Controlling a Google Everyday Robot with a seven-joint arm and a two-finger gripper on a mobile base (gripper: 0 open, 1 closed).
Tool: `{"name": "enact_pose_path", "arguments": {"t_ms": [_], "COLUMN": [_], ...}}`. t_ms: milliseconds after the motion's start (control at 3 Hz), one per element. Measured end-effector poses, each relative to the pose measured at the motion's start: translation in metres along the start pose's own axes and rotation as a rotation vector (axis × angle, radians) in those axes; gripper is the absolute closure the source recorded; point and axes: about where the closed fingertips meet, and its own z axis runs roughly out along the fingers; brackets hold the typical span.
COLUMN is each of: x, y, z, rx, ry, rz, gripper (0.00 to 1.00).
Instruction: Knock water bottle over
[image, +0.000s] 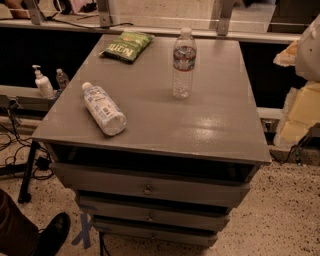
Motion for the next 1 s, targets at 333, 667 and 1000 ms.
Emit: {"name": "enact_pose_path", "arguments": {"t_ms": [333,667,1000], "x": [0.000,-0.004,-0.026], "y": [0.000,-0.006,-0.014], "z": [0.000,-0.001,0.020], "rx": [0.000,0.024,0.040], "ry": [0.000,-0.042,-0.131], "rz": [0.000,0.006,0.055], "gripper": [0.00,0.00,0.00]}}
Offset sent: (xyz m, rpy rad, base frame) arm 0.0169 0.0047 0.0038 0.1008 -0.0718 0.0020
